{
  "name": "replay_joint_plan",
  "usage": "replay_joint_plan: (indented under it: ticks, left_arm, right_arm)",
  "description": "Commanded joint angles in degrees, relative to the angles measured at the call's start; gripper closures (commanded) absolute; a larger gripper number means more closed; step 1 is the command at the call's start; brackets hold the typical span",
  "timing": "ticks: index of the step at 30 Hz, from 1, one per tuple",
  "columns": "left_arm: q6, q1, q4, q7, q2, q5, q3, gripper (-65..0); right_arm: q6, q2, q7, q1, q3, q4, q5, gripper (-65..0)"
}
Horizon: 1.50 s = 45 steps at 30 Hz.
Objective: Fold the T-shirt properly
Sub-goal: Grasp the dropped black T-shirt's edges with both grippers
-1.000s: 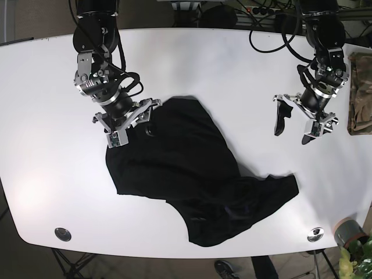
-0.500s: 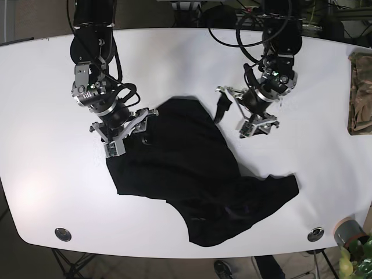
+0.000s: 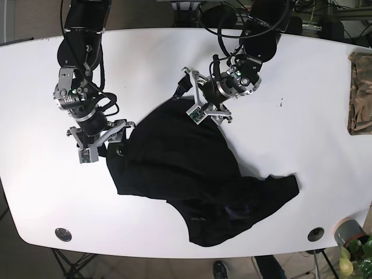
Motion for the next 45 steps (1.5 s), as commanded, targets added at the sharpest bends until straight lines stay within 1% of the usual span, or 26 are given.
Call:
replay_joint_plan:
  ticks: [1,5,8,9,11,14,15,17,18,22,28,30,34,38,41,43,45]
  left_arm:
    - [0.4,-1.4,-2.0,-0.8,0.0,-0.3,0.2,-45.8]
    - [0.4,-2.8,-5.0,-0.8,0.0,-0.3,1.0,-45.8]
    - [0.4,-3.5,-7.5,-0.8,0.0,-0.3,0.9,-45.6]
    - [0.4,-3.7,-8.4,-0.8,0.0,-0.3,0.8,-44.3]
    - [0.4,-3.7,-10.0,-0.8,0.0,-0.3,0.7,-38.3]
    - [0.4,-3.8,-11.5,-0.8,-0.3,-0.3,0.6,-19.7]
    - [0.4,-3.7,-11.7,-0.8,-0.3,-0.3,0.5,-14.9]
    - [0.3,-3.4,-11.8,-0.8,-0.4,-0.3,0.5,-1.5]
    - [0.3,-3.3,-11.7,-0.8,-0.5,-0.3,0.4,0.0]
    - [0.2,-0.7,-10.4,-0.8,-2.5,-0.5,-0.8,0.0]
    - [-0.1,4.9,-2.5,-0.8,-3.7,-0.6,-7.3,0.0]
    - [-0.1,7.5,0.7,-0.8,-5.3,-0.6,-10.2,0.0]
    - [-0.1,10.2,4.2,-0.8,-6.9,-0.7,-13.5,0.0]
    - [-0.2,13.9,7.2,-0.8,-8.2,-0.7,-18.6,0.0]
    - [-3.2,15.8,8.0,-0.8,-8.2,-0.7,-23.7,0.0]
    - [-7.4,17.2,8.2,-0.7,-8.0,-0.7,-29.0,0.0]
    - [-10.2,18.2,8.2,-0.7,-7.9,-0.7,-33.1,0.0]
  right_arm:
    - [0.55,-0.1,1.5,1.2,1.1,1.1,1.1,-32.8]
    - [0.64,-0.1,1.5,1.2,2.9,1.2,1.1,-32.8]
    - [0.64,-0.1,1.5,1.2,3.0,1.2,1.1,-32.8]
    - [0.64,-0.1,1.5,1.3,3.0,1.2,1.1,-32.8]
    - [0.64,-0.1,1.5,1.4,2.9,1.2,1.1,-32.8]
    - [0.64,-0.1,1.5,1.9,2.7,1.2,1.1,-32.8]
    - [0.64,-0.1,1.5,2.2,2.7,1.1,1.1,-32.8]
    - [0.64,-0.1,1.5,3.0,2.6,0.7,1.1,-32.8]
    - [0.64,-0.1,1.5,3.3,2.6,0.6,1.1,-32.8]
    - [0.64,-0.4,1.5,5.4,2.3,-2.1,1.1,-32.8]
    - [0.64,-0.4,1.5,9.4,-2.4,-8.5,1.0,-32.8]
    - [0.55,-0.4,1.5,10.9,-4.9,-11.3,1.0,-33.0]
    - [0.02,-0.6,1.5,14.5,-9.6,-16.5,1.0,-33.1]
    - [-0.07,-3.0,1.5,17.6,-12.0,-21.7,0.4,-33.1]
    - [-0.07,-4.3,1.8,20.4,-12.2,-26.9,0.4,-33.1]
    - [0.02,-5.6,2.0,22.4,-12.2,-30.1,0.4,-33.1]
    - [0.11,-6.4,2.7,23.2,-12.2,-31.9,0.4,-33.3]
